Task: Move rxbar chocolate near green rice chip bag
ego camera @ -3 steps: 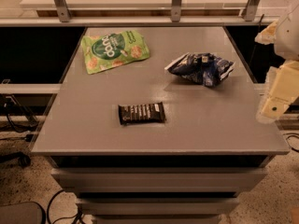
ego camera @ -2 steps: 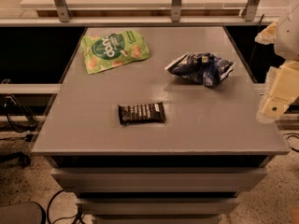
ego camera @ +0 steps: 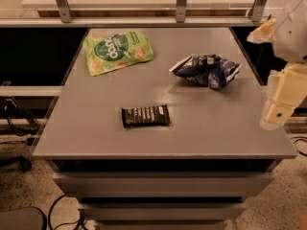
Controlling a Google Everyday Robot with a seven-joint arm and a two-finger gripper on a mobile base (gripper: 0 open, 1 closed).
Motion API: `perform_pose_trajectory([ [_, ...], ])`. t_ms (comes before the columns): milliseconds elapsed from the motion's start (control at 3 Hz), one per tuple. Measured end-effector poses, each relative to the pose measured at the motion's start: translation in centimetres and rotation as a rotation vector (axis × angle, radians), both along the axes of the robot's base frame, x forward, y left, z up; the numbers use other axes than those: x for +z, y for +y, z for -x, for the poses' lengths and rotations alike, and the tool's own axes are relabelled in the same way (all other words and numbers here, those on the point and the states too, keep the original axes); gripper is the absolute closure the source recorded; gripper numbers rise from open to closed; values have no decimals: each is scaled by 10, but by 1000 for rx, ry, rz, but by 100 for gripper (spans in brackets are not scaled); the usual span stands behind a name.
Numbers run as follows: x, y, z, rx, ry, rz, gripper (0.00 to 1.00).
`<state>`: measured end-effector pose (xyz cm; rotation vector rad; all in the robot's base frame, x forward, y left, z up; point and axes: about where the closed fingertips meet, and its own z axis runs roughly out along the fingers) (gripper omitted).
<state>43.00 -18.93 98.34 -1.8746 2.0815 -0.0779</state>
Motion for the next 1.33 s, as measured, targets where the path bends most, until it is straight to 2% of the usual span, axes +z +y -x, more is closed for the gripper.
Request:
perform_pose_trajectory([
  [333,-5,42,16,232,-36,77,0],
  [667,-22,96,40,480,-50,175,0],
  [1000,-22,96,40,481,-51,175,0],
  [1333,-18,110,39,469,-76,177,0],
])
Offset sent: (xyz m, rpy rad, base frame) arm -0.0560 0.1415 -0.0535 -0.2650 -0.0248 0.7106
